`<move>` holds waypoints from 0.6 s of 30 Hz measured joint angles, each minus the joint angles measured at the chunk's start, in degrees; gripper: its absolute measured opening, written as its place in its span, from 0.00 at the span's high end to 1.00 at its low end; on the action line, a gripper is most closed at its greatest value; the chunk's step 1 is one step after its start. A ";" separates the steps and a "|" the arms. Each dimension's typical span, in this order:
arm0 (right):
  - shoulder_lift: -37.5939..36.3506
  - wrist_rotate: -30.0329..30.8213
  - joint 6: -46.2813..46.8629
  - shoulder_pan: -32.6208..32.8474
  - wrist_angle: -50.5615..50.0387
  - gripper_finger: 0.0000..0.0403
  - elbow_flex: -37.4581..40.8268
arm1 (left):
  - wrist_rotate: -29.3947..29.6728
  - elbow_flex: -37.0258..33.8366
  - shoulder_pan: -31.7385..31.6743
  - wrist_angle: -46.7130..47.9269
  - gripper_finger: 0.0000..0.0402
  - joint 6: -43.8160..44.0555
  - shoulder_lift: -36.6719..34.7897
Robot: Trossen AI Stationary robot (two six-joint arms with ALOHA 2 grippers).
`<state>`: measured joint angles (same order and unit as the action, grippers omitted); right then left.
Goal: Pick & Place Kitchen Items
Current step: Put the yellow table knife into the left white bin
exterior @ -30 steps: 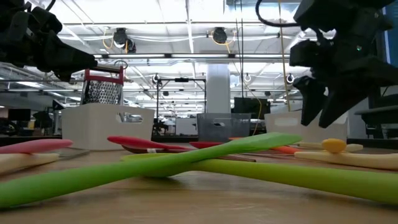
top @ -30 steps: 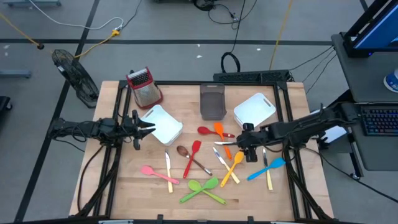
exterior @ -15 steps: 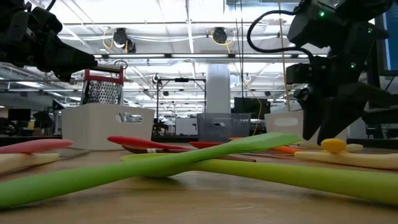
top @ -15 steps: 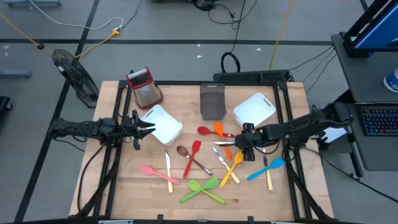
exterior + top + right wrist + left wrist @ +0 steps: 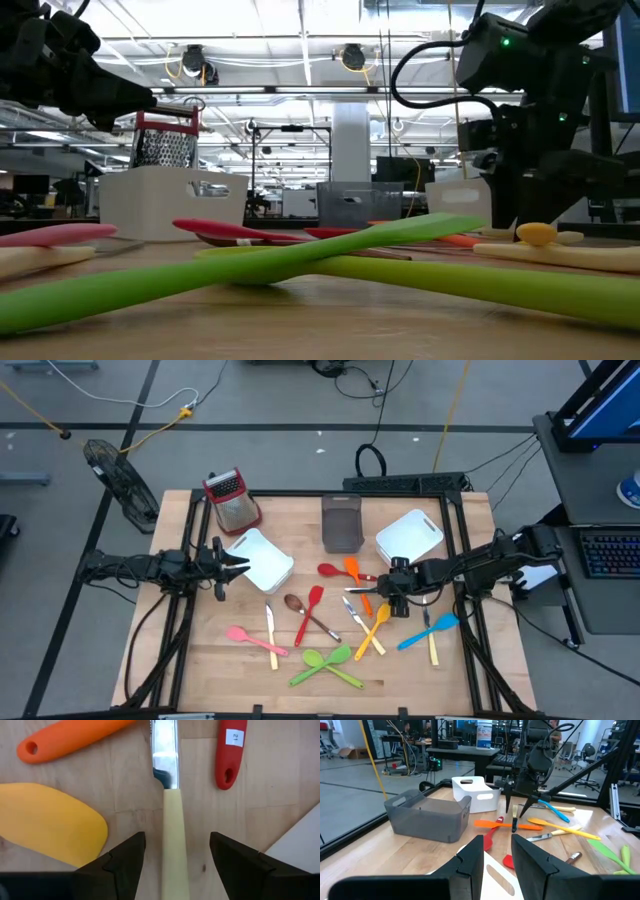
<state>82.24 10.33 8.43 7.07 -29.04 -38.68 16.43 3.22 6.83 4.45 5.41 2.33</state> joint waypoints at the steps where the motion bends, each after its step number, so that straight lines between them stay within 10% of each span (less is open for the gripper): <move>1: 0.00 -0.07 0.00 0.00 -0.01 0.45 0.00 | 0.00 0.00 0.00 0.00 0.75 0.00 0.00; 18: 0.11 -1.73 1.38 0.04 0.75 0.88 0.15 | 0.00 0.00 -0.02 0.00 0.75 0.76 0.02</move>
<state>82.35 8.60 9.80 7.11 -28.28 -38.52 16.43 3.22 6.81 4.45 6.17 2.34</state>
